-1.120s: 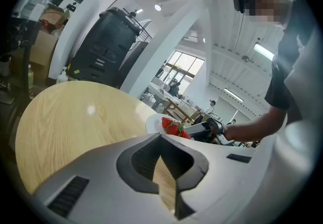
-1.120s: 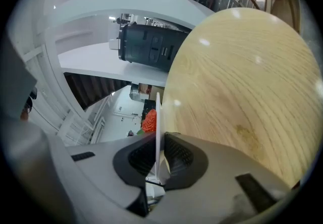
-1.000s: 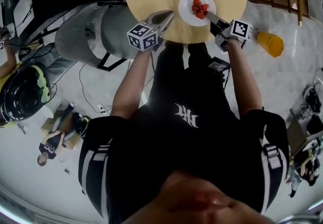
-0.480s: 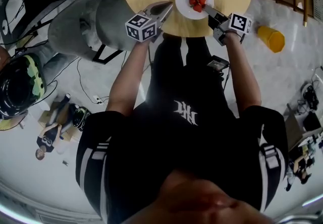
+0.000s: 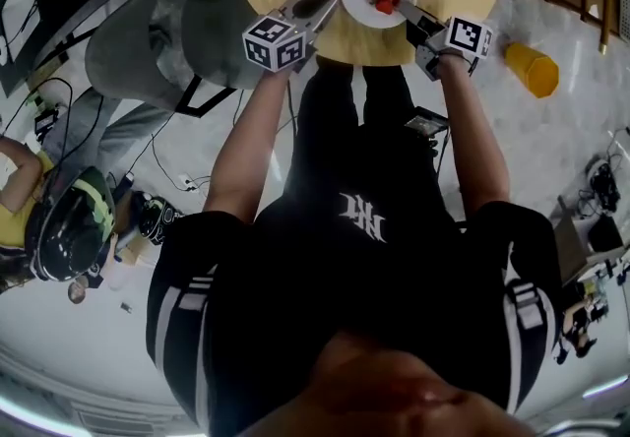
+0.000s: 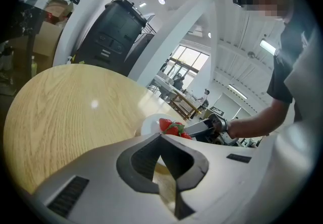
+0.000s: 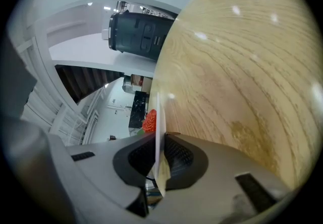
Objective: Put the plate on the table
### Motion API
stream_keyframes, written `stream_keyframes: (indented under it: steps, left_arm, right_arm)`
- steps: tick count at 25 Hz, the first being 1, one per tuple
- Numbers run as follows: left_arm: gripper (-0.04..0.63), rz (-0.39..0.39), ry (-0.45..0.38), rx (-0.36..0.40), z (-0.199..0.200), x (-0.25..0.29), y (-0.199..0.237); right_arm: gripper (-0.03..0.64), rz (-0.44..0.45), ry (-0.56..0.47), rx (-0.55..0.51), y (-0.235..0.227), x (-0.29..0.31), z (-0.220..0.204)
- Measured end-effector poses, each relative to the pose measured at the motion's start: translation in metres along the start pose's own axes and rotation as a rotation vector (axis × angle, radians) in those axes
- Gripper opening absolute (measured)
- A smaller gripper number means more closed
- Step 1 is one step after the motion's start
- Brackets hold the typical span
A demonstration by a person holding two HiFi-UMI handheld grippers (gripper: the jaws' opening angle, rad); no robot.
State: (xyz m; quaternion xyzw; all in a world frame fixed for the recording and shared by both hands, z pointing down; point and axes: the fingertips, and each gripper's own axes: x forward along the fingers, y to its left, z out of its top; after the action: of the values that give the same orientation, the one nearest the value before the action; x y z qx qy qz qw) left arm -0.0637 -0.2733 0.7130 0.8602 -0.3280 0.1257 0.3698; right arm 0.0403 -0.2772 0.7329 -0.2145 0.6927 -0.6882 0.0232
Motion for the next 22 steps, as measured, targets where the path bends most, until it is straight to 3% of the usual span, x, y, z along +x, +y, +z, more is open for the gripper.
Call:
stream_keyframes:
  steps: [13,16,22]
  left_arm:
    - [0.003,0.007,0.015,0.015,-0.007,0.008,0.002]
    - [0.003,0.007,0.018,0.018,-0.010,0.010,0.000]
    - [0.003,0.001,0.026,0.022,-0.012,0.011,0.001]
  right_arm:
    - [0.017,-0.045,0.048,-0.022,-0.007,0.008,-0.003]
    - [0.015,-0.133,0.069,-0.092,-0.018,0.001,-0.001]
    - [0.026,-0.204,0.098,-0.166,-0.022,0.004,0.005]
